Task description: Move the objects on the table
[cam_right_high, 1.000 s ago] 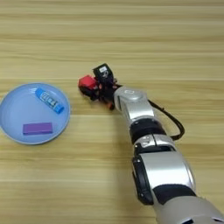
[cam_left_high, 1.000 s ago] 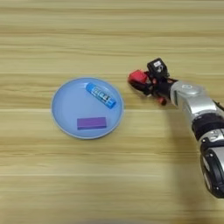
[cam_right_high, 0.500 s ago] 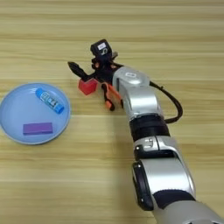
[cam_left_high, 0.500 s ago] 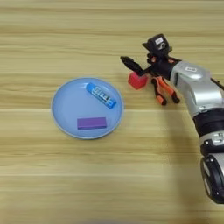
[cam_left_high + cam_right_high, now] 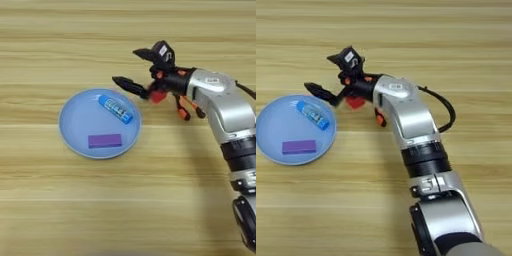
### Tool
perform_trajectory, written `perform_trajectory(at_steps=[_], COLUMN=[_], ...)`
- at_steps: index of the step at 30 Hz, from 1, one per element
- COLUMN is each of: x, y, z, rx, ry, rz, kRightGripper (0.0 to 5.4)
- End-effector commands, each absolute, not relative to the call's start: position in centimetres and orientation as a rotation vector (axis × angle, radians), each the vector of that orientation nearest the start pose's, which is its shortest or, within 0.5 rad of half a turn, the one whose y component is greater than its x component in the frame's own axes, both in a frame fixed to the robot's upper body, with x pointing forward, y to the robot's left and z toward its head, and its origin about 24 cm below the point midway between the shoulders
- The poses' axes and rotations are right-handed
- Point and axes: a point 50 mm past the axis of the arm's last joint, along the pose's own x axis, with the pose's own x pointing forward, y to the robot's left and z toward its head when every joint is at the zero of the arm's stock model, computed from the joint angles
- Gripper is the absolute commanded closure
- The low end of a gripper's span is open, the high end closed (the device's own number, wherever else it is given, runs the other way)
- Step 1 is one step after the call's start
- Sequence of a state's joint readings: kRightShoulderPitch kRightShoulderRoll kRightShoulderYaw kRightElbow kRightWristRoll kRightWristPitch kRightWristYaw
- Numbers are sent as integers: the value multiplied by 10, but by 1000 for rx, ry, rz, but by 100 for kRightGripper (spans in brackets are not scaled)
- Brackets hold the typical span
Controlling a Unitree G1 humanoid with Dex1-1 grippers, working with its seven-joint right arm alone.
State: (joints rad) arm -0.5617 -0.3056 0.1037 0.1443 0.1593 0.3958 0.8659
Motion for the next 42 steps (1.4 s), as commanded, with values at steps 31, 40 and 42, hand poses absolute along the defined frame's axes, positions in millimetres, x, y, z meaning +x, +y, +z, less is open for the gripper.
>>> perform_trajectory(at_steps=[31, 40, 42], x=[310, 310, 312], y=[-75, -66, -66], z=[102, 92, 89], rx=[-496, -562, -571], ry=[267, 319, 336], rz=[1397, 1403, 1393], kRightGripper=[3, 90, 109])
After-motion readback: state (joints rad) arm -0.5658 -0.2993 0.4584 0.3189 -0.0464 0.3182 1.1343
